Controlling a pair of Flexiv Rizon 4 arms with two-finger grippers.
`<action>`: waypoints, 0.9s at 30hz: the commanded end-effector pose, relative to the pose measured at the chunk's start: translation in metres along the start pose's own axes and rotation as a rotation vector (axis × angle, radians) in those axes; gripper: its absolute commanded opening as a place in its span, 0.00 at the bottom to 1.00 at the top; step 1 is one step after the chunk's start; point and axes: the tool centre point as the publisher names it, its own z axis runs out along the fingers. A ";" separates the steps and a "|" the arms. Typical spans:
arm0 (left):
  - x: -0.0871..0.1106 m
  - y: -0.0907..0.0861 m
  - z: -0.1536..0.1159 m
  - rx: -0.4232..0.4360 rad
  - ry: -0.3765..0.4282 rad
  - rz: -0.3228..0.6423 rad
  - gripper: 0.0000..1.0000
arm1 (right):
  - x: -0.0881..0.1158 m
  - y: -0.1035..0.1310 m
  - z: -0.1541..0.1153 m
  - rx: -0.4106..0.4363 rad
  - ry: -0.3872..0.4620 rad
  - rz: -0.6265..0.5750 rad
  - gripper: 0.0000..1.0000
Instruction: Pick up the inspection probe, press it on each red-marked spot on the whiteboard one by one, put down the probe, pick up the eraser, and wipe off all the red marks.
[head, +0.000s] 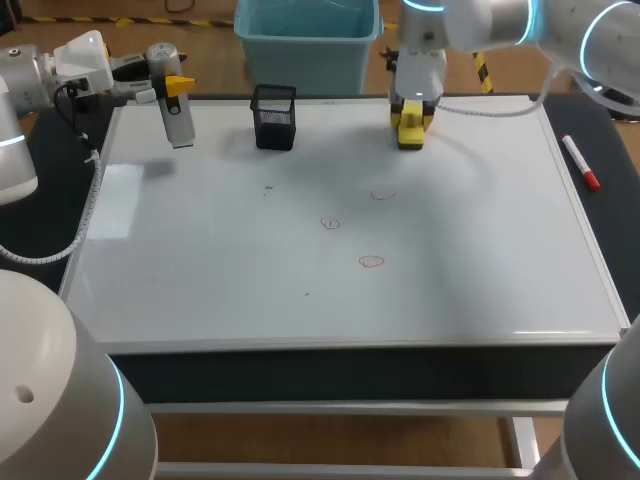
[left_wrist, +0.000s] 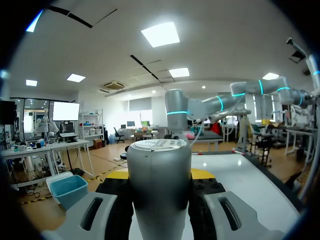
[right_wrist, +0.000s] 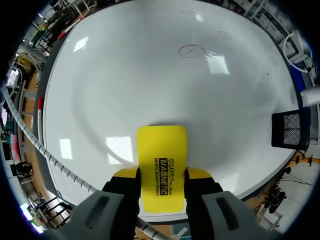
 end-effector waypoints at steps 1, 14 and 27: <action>-0.001 0.000 0.000 0.001 0.001 0.001 0.00 | 0.005 0.002 -0.008 0.002 -0.004 0.018 0.00; -0.001 0.000 0.000 0.001 0.001 0.001 0.00 | 0.041 0.008 -0.043 0.063 -0.022 0.196 0.00; -0.001 0.000 0.000 0.001 0.001 0.001 0.00 | 0.103 0.040 -0.064 0.094 -0.028 0.415 0.00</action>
